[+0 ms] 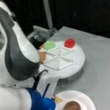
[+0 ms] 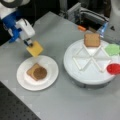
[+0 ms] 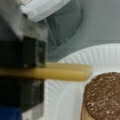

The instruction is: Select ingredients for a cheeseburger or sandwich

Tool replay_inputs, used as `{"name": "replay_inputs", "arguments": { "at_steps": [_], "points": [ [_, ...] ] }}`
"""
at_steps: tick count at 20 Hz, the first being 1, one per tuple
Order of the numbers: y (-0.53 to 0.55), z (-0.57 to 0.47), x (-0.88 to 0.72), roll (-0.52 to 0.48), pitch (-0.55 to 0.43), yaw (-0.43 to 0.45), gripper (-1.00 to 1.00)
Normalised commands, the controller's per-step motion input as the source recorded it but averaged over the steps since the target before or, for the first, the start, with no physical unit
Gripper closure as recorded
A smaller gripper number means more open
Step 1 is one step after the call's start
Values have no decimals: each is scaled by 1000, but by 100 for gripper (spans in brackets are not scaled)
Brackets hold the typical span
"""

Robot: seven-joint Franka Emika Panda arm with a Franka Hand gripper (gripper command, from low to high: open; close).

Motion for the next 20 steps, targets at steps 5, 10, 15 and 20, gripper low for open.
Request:
{"name": "replay_inputs", "arguments": {
  "at_steps": [5,10,15,20],
  "points": [
    [3,-76,192,-145,75,41,100],
    [-39,-69,217,-120,49,56,100],
    [-49,-111,255,-242,16,46,100],
    [27,-94,197,-245,39,43,100]
  ]
}}
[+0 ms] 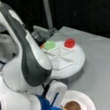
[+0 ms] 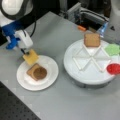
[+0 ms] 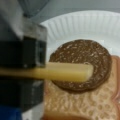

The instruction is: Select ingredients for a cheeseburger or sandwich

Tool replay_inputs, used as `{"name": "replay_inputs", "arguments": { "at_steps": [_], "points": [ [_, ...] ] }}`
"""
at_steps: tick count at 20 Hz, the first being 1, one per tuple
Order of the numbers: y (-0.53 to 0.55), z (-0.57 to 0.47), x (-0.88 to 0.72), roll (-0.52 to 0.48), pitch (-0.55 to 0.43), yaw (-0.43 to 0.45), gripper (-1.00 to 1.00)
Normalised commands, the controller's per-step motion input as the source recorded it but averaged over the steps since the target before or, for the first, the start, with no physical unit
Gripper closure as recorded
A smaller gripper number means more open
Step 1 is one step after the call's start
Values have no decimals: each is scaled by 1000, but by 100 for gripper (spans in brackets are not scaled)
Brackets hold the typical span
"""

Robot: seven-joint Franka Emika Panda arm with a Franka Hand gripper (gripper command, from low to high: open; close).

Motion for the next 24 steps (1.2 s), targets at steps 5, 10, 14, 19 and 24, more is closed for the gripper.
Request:
{"name": "replay_inputs", "arguments": {
  "at_steps": [5,10,14,19,24],
  "points": [
    [86,-19,152,-153,58,48,100],
    [95,25,122,-67,51,42,100],
    [110,24,105,-41,35,46,100],
    [97,-18,104,-51,59,32,100],
    [64,-48,82,15,18,49,100]
  ]
}}
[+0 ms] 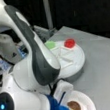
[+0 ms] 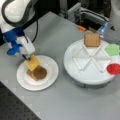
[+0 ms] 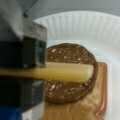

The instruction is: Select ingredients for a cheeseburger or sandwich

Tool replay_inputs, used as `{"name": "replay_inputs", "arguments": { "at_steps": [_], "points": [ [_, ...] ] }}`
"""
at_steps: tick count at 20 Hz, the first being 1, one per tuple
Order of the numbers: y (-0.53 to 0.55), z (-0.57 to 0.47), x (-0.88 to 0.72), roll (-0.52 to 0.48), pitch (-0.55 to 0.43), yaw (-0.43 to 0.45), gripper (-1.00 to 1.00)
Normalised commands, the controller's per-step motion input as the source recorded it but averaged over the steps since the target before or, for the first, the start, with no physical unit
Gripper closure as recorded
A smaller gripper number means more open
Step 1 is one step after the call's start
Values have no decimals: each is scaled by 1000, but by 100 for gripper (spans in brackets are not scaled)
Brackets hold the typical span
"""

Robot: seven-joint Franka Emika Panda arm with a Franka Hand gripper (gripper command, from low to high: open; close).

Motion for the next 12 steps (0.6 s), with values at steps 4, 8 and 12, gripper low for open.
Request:
{"name": "replay_inputs", "arguments": {
  "at_steps": [4,8,12],
  "points": [
    [41,-101,111,14,-45,44,100],
    [30,-139,110,18,-89,53,100],
    [30,-107,68,41,-104,44,100]
  ]
}}
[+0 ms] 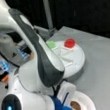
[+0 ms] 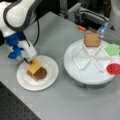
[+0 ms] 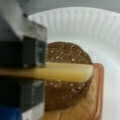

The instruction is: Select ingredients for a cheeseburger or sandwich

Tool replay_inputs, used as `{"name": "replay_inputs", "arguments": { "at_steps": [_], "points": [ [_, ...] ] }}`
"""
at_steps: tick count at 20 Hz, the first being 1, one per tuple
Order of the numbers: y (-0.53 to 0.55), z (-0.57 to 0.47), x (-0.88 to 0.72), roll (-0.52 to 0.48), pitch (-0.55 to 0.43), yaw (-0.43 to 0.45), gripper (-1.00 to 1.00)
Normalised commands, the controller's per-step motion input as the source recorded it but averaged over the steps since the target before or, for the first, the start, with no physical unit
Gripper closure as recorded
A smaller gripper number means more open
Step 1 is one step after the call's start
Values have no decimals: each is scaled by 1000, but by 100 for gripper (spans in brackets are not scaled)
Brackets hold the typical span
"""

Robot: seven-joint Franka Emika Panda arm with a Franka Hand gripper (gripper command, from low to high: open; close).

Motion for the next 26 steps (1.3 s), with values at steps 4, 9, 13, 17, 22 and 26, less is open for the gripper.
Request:
{"name": "replay_inputs", "arguments": {
  "at_steps": [4,9,13,17,22,26],
  "points": [
    [45,-114,57,34,-132,24,100],
    [35,-101,7,43,-144,29,100],
    [10,-104,-4,41,-164,20,100],
    [6,-98,-19,42,-163,11,100],
    [-14,-103,-28,28,-156,4,100],
    [-24,-116,-33,26,-161,3,100]
  ]
}}
